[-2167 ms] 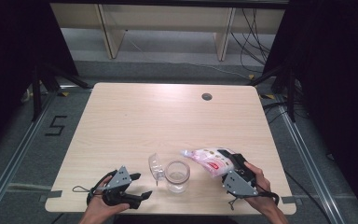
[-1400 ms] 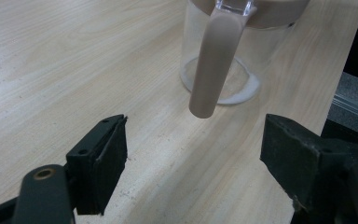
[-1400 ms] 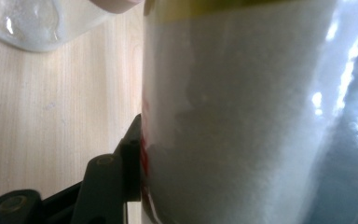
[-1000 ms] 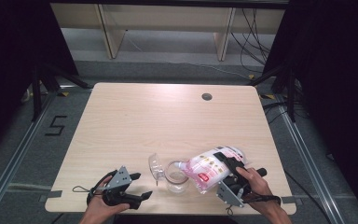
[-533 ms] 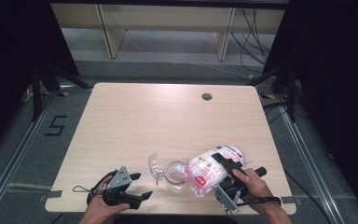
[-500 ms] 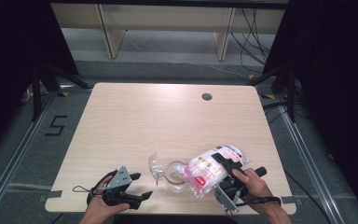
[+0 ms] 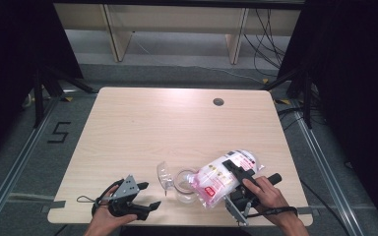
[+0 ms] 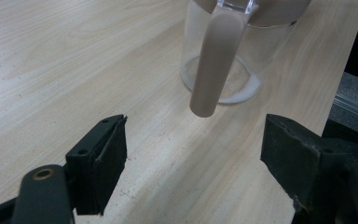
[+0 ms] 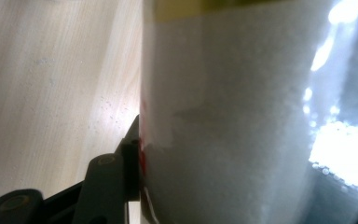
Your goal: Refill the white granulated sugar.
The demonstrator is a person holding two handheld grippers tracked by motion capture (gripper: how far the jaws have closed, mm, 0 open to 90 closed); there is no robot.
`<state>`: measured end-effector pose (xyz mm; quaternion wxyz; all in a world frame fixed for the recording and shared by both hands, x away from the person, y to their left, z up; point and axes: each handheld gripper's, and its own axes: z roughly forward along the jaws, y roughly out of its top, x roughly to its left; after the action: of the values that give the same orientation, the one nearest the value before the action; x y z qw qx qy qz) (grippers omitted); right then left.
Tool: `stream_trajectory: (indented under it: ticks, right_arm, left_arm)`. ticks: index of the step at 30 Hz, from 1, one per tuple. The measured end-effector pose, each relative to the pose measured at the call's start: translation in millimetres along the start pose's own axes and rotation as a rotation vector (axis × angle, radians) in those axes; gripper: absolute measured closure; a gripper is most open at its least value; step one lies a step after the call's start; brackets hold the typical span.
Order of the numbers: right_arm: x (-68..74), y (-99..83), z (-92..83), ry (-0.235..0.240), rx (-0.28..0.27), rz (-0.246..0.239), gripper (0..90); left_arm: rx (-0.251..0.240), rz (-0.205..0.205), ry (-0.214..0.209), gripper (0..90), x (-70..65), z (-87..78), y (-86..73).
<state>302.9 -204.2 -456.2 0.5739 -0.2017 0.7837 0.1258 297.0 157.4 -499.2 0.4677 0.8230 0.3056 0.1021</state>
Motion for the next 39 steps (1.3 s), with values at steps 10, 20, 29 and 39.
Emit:
stream_trajectory:
  ticks: [10, 20, 29, 39]
  right_arm:
    - [-5.5, 2.5, -0.9, -0.02, -0.005, -0.086, 50.3]
    - [-7.2, 6.3, -2.1, -0.023, 0.009, -0.126, 50.5]
    - [-7.2, 7.7, -3.8, -0.022, 0.031, -0.139, 50.7]
    - [-6.8, 9.1, -4.9, -0.022, 0.045, -0.134, 50.9]
  left_arm:
    - [0.0, 0.001, 0.001, 22.2, 0.1, 0.1, 0.0]
    - [0.0, -0.006, 0.001, 22.1, 0.1, 0.2, -0.2]
    - [0.001, -0.005, 0.001, 22.1, 0.0, 0.3, -0.2]
    - [0.0, 0.001, 0.001, 22.2, 0.0, 0.4, 0.0]
